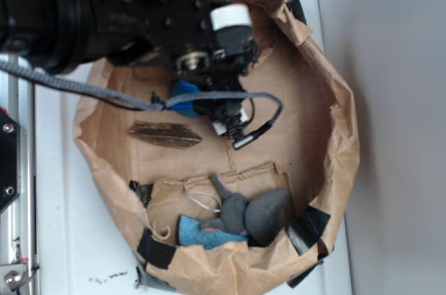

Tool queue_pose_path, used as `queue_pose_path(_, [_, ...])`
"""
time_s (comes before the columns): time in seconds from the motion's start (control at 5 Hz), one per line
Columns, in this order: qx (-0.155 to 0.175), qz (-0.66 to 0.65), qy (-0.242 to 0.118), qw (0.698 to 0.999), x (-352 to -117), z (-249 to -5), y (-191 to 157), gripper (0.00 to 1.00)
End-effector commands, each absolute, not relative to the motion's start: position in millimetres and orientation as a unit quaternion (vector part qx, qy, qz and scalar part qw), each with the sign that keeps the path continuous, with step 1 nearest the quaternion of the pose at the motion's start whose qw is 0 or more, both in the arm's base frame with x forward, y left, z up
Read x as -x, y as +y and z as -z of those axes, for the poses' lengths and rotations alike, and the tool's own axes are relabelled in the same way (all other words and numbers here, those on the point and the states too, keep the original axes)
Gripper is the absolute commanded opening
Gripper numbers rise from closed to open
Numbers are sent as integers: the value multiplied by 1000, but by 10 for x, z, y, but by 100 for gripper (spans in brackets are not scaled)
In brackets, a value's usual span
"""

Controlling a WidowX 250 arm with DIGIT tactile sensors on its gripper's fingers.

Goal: Grab the blue ball.

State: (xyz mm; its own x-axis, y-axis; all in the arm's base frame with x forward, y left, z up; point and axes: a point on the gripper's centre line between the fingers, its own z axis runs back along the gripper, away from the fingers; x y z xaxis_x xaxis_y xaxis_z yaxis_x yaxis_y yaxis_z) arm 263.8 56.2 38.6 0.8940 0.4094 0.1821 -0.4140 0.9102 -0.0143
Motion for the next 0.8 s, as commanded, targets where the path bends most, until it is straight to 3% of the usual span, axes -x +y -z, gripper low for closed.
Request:
queue_pose_path(0.0, [7,-186,-104,977,-2652,-510,463,100])
queue_pose_path(0.2, [-8,-180,-105,978,-2719,-431,386,100])
queue_pose_path(0.4, [-13,-195,-109,975,-2777,-371,390,0])
queue_pose_path(0.6, [-11,-202,-122,972,-2841,-344,418,0])
